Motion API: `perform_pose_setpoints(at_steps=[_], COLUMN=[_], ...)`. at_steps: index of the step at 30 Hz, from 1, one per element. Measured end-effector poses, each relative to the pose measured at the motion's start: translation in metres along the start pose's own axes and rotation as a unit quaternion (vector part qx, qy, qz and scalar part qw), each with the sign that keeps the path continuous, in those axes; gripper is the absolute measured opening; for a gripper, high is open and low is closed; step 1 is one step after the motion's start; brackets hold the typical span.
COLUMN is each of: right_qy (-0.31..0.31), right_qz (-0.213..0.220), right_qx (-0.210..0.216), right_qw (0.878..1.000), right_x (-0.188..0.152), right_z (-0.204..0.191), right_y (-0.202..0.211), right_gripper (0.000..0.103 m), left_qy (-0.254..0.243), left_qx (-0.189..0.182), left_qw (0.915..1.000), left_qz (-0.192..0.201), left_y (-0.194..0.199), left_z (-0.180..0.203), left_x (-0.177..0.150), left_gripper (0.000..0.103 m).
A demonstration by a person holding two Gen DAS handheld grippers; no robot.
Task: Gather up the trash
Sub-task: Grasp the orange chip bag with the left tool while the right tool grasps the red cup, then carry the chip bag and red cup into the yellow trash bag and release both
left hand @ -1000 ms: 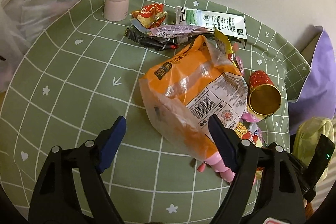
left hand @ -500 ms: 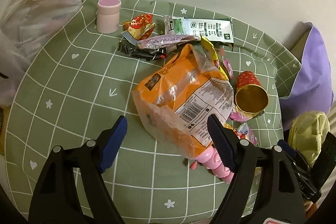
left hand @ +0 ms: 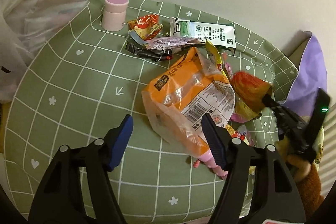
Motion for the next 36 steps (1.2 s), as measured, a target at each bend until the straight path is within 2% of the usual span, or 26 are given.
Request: perform_pose_setpoints(at_steps=[3,7,9,10,12,15,19,24,31,36], right_qy=[-0.027,-0.067,-0.072,-0.071,-0.069,-0.067,-0.067,-0.062,-0.072,-0.066], right_qz=[0.015,0.01,0.009,0.01,0.016,0.032,0.048,0.063,0.082,0.087], right_qx=[-0.006,-0.007,-0.005,-0.005,-0.008,-0.017,-0.031,-0.052,-0.07,-0.09], right_qw=[1.0,0.998,0.997,0.997,0.997,0.997,0.996,0.995,0.991,0.99], right_x=[0.006,0.006,0.005,0.004,0.004,0.006,0.009,0.012,0.016,0.016], right_z=[0.006,0.014,0.014,0.012,0.01,0.012,0.018,0.027,0.039,0.044], right_y=[0.029,0.059,0.072,0.08,0.095,0.114,0.134,0.156,0.178,0.19], right_gripper=[0.005,0.005,0.005,0.005,0.005,0.005,0.005,0.005,0.005,0.005], left_qy=[0.011,0.017,0.012,0.007,-0.003,-0.021,-0.077,-0.124,-0.142,-0.141], left_qx=[0.014,0.044,0.041,0.036,0.035,0.029,0.021,-0.004,-0.038,-0.085], left_qw=[0.9998,0.9986,0.9986,0.9987,0.999,0.9992,0.9922,0.9806,0.9732,0.9698], left_qz=[-0.002,-0.021,-0.032,-0.035,-0.028,0.019,0.095,0.152,0.177,0.18], left_y=[-0.014,-0.033,-0.038,-0.038,-0.034,-0.011,0.029,0.061,0.077,0.083], left_z=[-0.002,-0.006,-0.003,0.001,0.005,0.014,0.04,0.073,0.104,0.13], left_x=[0.002,0.001,-0.001,0.0,0.005,0.029,0.067,0.095,0.108,0.113], left_gripper=[0.064,0.061,0.043,0.039,0.023,0.017,0.015,0.015,0.014,0.014])
Point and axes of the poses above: each gripper's, at about its wrist camera, not at the fingertips, and y roughly against the way its jaws point, z to its right, x to its top, the point moved 6 cm from there along -y, roughly the way its jaws point, and after that the axes turned 7 degrees about z, right-handed, at the moved point
